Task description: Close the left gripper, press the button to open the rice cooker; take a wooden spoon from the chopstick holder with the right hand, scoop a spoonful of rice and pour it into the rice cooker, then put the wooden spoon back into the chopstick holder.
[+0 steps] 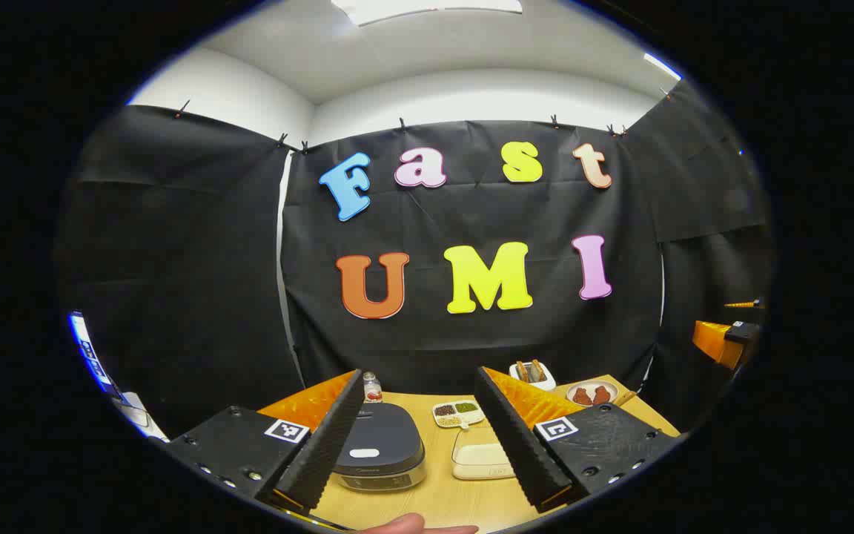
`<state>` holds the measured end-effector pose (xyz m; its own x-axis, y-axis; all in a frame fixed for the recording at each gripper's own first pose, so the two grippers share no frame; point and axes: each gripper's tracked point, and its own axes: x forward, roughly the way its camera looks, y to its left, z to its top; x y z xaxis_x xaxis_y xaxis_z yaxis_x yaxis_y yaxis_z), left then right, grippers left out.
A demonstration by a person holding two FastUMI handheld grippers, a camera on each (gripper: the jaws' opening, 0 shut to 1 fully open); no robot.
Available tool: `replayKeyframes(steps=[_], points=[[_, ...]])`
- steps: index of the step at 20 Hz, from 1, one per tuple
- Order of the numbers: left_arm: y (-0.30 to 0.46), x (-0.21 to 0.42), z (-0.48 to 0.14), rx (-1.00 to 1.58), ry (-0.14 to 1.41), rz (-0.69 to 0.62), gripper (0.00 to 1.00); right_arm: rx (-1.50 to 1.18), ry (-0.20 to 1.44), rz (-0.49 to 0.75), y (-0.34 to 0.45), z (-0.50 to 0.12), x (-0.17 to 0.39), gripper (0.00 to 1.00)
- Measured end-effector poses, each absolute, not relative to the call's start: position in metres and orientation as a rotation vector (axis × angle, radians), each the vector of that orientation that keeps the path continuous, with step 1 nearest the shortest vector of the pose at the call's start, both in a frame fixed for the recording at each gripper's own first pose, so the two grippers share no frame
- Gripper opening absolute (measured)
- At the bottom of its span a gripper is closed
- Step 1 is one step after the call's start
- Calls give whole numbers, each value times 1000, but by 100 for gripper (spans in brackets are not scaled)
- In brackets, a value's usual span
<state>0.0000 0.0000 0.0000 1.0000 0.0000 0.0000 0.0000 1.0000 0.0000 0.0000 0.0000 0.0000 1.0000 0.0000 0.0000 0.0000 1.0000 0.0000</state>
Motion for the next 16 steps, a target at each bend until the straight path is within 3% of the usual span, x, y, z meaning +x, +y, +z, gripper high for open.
replayKeyframes(steps=[4,15,16], points=[[4,5,-3,-9,2,15,95,-18,1,-4,1,1,5,100],[1,17,-7,-9,8,3,95,-34,4,-12,5,3,12,96],[1,17,-9,-9,12,2,95,-35,6,-15,4,3,13,100]])
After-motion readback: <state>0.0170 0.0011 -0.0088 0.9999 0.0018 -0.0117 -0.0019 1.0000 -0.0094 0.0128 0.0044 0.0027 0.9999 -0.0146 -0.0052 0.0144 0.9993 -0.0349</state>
